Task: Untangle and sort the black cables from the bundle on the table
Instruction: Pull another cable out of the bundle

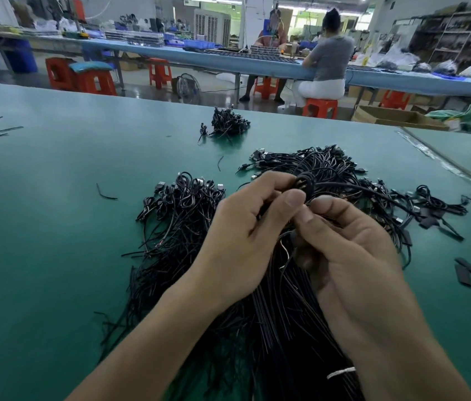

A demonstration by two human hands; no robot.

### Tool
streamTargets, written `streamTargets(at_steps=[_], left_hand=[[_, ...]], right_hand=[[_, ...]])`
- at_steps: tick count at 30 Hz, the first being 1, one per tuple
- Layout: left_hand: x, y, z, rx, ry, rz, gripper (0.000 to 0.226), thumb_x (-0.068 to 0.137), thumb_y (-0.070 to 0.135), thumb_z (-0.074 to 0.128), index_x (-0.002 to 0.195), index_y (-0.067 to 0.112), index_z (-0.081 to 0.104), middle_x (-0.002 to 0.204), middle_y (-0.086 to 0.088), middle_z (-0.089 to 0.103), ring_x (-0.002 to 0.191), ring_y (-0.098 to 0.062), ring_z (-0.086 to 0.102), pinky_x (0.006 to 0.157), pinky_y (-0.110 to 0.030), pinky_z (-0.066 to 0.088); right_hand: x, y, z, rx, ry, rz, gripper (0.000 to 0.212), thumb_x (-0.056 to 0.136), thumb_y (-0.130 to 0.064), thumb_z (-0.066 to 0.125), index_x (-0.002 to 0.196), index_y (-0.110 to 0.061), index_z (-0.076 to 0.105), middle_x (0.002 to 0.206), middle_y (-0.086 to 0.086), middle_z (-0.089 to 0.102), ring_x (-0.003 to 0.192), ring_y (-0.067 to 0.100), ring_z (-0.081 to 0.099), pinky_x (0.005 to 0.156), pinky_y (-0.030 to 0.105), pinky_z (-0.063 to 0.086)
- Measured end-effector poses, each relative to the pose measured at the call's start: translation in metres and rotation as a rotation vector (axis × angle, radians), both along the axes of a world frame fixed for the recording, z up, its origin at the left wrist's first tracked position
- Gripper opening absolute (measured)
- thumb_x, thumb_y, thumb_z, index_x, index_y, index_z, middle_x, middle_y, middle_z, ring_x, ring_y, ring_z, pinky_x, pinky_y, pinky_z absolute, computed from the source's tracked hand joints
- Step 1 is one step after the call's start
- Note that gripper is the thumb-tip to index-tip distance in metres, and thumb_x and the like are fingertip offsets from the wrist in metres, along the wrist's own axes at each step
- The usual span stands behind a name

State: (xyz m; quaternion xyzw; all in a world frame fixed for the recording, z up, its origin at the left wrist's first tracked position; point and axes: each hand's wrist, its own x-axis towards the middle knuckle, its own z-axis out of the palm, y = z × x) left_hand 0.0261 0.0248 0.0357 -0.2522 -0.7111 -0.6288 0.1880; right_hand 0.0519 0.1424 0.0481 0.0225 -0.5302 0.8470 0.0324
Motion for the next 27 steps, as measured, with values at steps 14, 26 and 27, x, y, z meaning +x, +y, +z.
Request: streamTargets(at_steps=[14, 26, 27], left_hand=[[-0.002, -0.02, -0.007, -0.721, 0.128, 0.406, 0.038, 0.096, 0.061, 0.041, 0.129, 0.053, 0.058, 0.075, 0.017, 0.053, 0.073, -0.005, 0.055, 0.059, -0.031, 0.045], [-0.008, -0.01, -0.009, -0.135, -0.241, 0.128, 0.018, 0.089, 0.041, 0.062, 0.087, 0.027, 0.075, 0.074, -0.008, 0.072, 0.069, -0.031, 0.066, 0.073, -0.049, 0.057], [-0.008, -0.011, -0.01, -0.109, -0.233, 0.094, 0.008, 0.089, 0.033, 0.068, 0.09, 0.027, 0.073, 0.074, -0.006, 0.073, 0.07, -0.032, 0.066, 0.074, -0.045, 0.057]], right_hand=[[-0.022, 0.014, -0.021, -0.147, -0.265, 0.124, 0.022, 0.066, -0.005, 0.067, 0.083, -0.013, 0.055, 0.068, 0.007, 0.06, 0.052, 0.012, 0.057, 0.044, 0.019, 0.05], [-0.021, 0.011, -0.029, 0.12, -0.062, 0.012, 0.023, 0.084, 0.004, 0.065, 0.075, -0.015, 0.056, 0.06, -0.001, 0.063, 0.05, 0.008, 0.055, 0.045, 0.018, 0.048], [-0.021, 0.012, -0.03, 0.112, -0.063, 0.033, 0.02, 0.08, 0.0, 0.068, 0.075, -0.015, 0.055, 0.059, -0.001, 0.062, 0.049, 0.008, 0.054, 0.045, 0.018, 0.048]])
